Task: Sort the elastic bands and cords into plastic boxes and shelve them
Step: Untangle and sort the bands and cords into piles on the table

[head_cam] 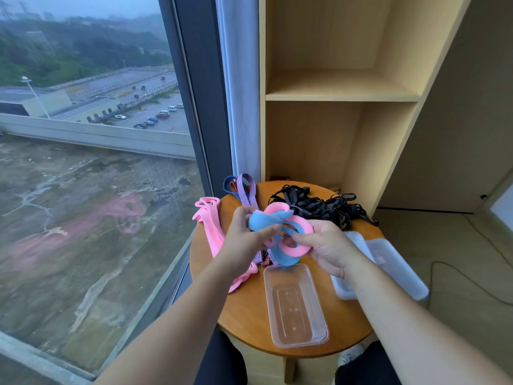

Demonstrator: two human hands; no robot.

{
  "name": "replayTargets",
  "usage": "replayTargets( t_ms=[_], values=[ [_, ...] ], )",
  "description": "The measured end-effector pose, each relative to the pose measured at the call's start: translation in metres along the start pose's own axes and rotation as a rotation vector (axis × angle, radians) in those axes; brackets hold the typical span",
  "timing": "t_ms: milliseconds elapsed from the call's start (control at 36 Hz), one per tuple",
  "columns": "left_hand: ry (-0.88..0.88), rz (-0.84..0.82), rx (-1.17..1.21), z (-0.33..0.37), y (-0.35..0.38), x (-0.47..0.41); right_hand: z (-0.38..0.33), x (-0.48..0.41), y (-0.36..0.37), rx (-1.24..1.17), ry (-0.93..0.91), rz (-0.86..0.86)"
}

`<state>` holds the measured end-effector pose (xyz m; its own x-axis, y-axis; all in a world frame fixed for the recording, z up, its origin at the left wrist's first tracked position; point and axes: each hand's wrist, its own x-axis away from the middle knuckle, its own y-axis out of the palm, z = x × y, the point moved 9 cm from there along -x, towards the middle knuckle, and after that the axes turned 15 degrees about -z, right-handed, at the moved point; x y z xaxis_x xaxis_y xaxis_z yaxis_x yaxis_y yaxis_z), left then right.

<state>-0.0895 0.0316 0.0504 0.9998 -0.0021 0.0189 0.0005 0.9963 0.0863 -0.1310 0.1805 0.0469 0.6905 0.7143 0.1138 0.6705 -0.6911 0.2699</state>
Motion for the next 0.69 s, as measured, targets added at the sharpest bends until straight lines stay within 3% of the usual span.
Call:
replayTargets(
  t_ms=[139,250,333,417,528,694],
  values=[
    [-0.129,-0.009,0.016,-0.013,0.012,-0.003,-0.004,0.003,0.0,0.162,-0.063,0.093],
    [-0.212,-0.02,-0.245,-0.01,0.011,-0.006,-0.008,0.005,-0.008,0.311,-0.062,0.133],
    [-0.121,-0.027,-0.3,-0.002,0.015,-0.008,-0.012,0.005,-0.012,0.301,-0.065,0.112],
    [0.004,-0.025,-0.406,0.009,0.017,-0.006,-0.01,0.003,-0.015,0.066,-0.05,0.033],
    [0.112,-0.079,-0.584,0.015,0.024,0.0,-0.014,0.006,-0.028,-0.02,-0.064,0.112],
    [0.097,-0.068,-0.932,0.023,0.035,-0.002,-0.036,0.01,-0.019,0.476,-0.139,0.2]
  ],
)
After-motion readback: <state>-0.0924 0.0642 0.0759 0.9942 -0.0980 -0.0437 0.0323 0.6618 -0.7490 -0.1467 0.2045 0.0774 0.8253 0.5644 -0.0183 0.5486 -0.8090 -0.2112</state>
